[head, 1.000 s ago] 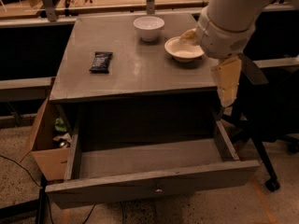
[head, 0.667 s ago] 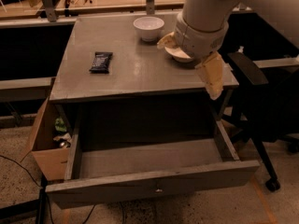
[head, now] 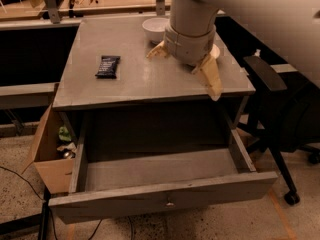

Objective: Place rxbar blueberry into top drawer

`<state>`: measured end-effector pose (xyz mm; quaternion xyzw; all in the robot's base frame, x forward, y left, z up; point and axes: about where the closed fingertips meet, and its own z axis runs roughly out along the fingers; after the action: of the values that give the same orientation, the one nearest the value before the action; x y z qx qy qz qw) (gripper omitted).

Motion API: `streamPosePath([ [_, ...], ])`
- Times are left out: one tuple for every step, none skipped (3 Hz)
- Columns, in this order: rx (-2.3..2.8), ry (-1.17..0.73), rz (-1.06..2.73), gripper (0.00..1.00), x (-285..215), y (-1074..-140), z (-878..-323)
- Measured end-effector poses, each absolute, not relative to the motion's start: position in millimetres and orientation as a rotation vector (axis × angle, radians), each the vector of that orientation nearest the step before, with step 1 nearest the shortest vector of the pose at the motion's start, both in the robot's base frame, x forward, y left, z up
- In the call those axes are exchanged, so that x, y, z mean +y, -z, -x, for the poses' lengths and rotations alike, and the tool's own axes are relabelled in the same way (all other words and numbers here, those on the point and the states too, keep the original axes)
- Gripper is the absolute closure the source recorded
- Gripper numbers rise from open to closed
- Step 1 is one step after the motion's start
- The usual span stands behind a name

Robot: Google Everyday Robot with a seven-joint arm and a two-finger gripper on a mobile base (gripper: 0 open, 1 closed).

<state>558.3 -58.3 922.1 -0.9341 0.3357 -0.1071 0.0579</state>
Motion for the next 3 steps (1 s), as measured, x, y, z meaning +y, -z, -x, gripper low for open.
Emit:
streamPosePath([
  [1.012,0.341,2.831,0.00,-57,-922,-561],
  [0.978,0.393,2.843,0.00,-53,-923,-571],
  [0.797,0.490,2.889,0.00,-34,-928,-601],
])
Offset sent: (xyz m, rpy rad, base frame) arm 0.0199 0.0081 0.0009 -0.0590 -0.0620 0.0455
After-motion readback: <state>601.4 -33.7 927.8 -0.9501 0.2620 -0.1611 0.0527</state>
